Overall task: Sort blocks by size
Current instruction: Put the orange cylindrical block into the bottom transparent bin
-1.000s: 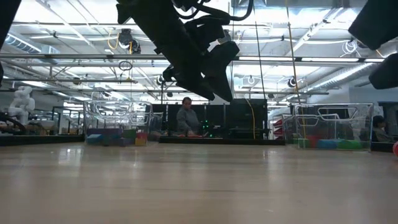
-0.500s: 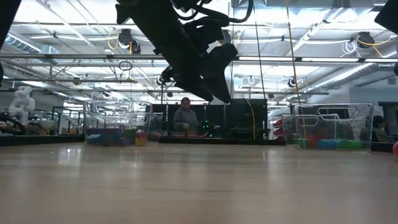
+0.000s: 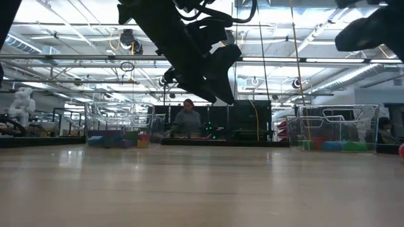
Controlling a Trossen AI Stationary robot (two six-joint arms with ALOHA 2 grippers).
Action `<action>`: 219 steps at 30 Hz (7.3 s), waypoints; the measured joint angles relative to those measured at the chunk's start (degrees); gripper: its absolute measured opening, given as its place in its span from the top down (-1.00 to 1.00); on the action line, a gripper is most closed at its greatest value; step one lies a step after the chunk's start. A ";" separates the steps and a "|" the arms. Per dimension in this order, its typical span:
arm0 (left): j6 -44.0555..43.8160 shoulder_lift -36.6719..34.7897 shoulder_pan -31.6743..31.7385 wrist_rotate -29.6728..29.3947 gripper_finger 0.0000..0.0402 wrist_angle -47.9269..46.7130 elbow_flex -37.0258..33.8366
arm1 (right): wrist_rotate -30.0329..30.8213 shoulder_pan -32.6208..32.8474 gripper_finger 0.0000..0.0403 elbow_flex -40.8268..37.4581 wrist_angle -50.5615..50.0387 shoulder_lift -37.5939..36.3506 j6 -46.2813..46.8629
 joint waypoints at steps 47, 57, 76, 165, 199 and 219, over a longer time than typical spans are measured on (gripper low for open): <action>0.33 0.00 0.43 -0.10 -0.29 -3.25 0.00 | 10.51 -12.81 -0.17 -14.26 -1.69 0.45 -32.46; 1.55 0.00 2.11 -0.23 -0.29 -3.42 0.00 | 13.33 -15.76 -0.17 -4.24 -4.69 0.43 -20.03; 13.26 0.02 4.61 12.95 -0.29 -5.06 -0.02 | -9.56 -34.76 -0.25 -13.48 -5.10 0.47 -1.77; 17.47 -0.07 12.89 28.34 -0.29 3.12 -4.98 | -0.95 -21.86 -0.31 -2.42 -9.37 -0.67 0.29; 14.95 -0.07 10.56 27.88 -0.29 4.40 -5.64 | 13.90 7.83 -0.31 0.76 -18.72 -20.25 28.44; 14.95 0.02 10.56 27.88 -0.29 4.18 -5.64 | 4.12 17.80 -0.35 -15.14 -1.07 -20.79 42.07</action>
